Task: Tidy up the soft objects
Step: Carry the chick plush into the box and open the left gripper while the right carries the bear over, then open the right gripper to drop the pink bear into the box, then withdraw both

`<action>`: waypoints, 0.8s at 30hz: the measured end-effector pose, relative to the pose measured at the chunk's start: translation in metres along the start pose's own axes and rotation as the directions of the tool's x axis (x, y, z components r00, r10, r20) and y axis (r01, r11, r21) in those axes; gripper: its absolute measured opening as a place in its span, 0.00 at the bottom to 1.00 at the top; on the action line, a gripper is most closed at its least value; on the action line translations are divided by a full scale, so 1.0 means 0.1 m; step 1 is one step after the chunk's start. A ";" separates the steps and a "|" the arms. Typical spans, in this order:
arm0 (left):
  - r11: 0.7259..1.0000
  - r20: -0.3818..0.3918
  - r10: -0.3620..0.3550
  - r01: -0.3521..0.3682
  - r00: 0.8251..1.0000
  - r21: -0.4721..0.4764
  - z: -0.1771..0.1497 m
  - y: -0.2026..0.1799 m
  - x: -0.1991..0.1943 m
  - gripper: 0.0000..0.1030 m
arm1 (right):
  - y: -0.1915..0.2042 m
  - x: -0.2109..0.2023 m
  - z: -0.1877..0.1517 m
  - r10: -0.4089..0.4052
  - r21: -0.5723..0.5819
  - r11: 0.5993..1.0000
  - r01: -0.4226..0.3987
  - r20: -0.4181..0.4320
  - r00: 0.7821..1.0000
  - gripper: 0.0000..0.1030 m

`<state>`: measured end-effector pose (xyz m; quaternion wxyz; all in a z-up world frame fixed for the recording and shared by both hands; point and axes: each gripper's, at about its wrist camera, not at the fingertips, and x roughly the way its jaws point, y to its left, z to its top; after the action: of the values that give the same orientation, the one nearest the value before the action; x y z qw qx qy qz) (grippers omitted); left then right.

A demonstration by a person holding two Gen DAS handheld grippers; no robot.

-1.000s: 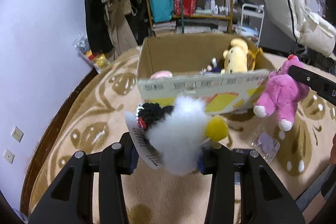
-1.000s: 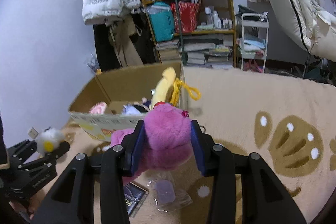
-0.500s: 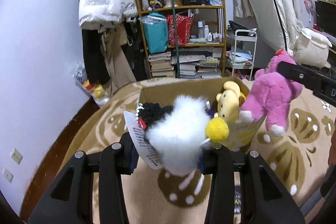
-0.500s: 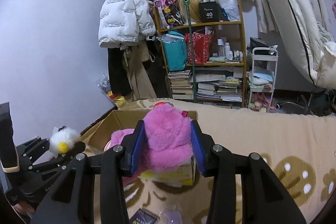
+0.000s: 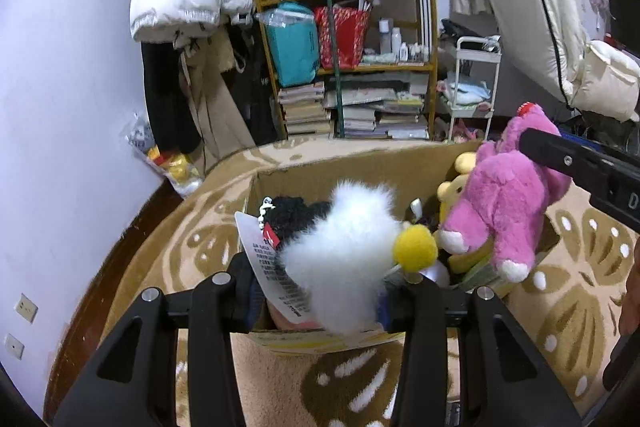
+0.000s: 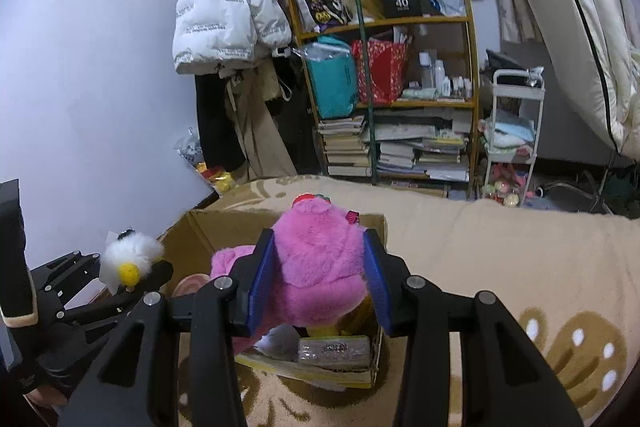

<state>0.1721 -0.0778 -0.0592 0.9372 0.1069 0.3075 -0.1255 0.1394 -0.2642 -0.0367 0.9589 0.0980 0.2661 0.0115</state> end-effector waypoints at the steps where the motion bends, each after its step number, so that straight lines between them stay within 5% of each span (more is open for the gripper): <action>1: 1.000 -0.018 -0.002 0.002 1.000 0.001 -0.01 0.01 0.06 0.42 | -0.01 0.03 -0.03 0.000 0.006 1.000 0.000 -0.006 1.000 0.45; 15: 1.000 -0.066 0.001 -0.003 0.998 -0.021 -0.07 0.05 0.20 0.60 | -0.21 0.20 -0.17 0.039 0.111 0.993 -0.030 -0.079 0.996 0.49; 17: 1.000 -0.058 0.015 -0.016 0.998 -0.019 -0.08 0.05 0.16 0.73 | -0.21 0.16 -0.16 0.049 0.113 0.993 -0.040 -0.075 0.996 0.56; 21: 0.999 -0.049 0.026 -0.027 0.998 -0.030 -0.08 0.07 0.06 0.82 | -0.16 0.06 -0.14 0.046 0.107 0.994 -0.038 -0.065 0.997 0.62; 24: 0.999 -0.051 0.025 -0.027 0.998 -0.046 -0.12 0.12 -0.02 0.91 | -0.15 -0.02 -0.14 0.031 0.100 0.995 -0.024 -0.068 0.997 0.81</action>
<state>0.1677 -0.0632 -0.0660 0.9329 0.0922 0.3324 -0.1034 0.1300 -0.2767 -0.0508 0.9428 0.1487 0.2981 0.0149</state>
